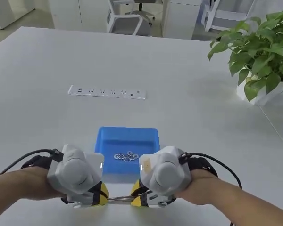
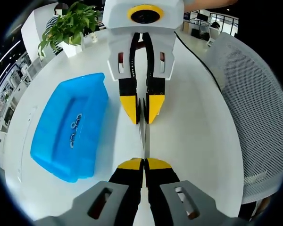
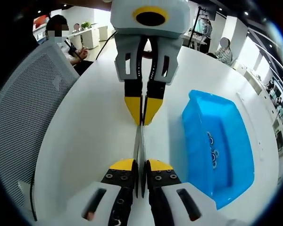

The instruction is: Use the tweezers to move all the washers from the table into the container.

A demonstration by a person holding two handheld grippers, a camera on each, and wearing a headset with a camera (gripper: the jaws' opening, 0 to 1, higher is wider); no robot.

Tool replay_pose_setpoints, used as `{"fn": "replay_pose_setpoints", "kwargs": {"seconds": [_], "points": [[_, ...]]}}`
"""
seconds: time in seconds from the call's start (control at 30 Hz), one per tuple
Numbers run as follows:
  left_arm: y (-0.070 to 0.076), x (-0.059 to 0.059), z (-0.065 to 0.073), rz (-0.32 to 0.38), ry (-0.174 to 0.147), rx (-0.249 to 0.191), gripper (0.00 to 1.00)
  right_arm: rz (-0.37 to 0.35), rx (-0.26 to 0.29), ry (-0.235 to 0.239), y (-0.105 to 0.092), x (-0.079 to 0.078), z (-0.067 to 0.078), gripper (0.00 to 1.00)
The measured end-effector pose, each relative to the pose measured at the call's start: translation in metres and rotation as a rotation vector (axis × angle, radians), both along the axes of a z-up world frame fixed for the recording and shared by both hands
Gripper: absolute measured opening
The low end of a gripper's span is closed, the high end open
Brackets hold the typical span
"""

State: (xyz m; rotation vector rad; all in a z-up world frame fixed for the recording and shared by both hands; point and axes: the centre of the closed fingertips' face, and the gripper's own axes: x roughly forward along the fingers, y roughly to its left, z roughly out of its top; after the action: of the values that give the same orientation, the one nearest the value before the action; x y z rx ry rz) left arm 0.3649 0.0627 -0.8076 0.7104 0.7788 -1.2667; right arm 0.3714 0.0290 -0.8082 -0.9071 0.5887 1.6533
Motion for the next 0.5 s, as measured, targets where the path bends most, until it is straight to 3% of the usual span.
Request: {"fn": "replay_pose_setpoints", "kwargs": {"seconds": [0.5], "points": [[0.0014,0.0005,0.0002,0.024,0.012,-0.007,0.05,-0.011,-0.014,0.007,-0.0002,0.0003,0.0011,0.13]]}}
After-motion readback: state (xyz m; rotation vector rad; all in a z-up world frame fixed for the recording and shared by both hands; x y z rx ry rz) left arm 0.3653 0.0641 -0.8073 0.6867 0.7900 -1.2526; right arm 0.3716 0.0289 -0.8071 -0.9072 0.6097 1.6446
